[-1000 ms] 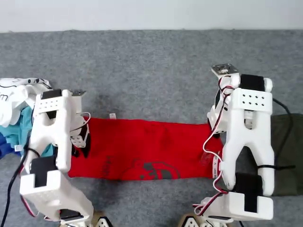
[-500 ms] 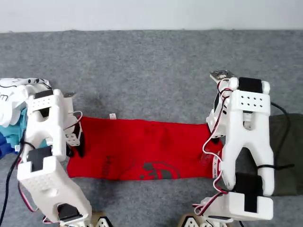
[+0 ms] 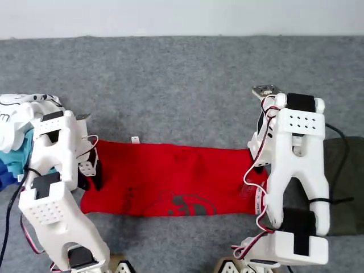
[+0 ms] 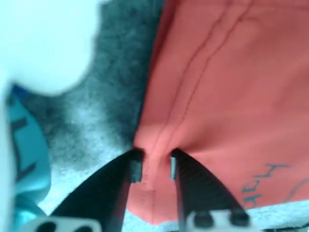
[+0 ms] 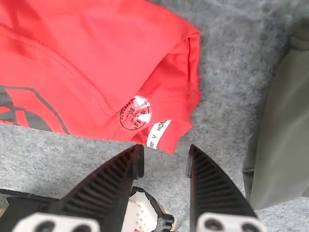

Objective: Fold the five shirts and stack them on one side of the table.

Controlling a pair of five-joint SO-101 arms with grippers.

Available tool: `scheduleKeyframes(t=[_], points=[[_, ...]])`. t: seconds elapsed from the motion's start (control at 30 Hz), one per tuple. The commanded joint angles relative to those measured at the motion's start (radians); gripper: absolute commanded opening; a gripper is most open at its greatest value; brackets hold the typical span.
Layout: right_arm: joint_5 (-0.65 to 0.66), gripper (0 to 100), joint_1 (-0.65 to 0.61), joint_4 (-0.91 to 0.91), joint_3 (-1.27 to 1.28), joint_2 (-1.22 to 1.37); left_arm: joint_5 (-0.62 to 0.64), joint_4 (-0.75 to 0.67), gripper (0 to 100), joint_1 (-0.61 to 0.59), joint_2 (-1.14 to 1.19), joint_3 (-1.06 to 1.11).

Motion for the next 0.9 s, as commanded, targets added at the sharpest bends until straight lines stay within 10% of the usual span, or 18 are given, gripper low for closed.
scheduleKeyframes(t=[0.0, 0.57, 0.87], points=[[0.012, 15.8, 0.007, 0.008, -0.005, -0.041, 0.014, -0.049, 2, -0.012, 0.043, -0.013], [0.012, 15.8, 0.007, 0.015, -0.005, -0.041, 0.008, 0.124, 1, -0.002, -0.097, -0.139], [0.014, 15.8, 0.01, 0.031, -0.008, -0.042, 0.012, 0.21, 1, 0.265, -0.325, -0.182]])
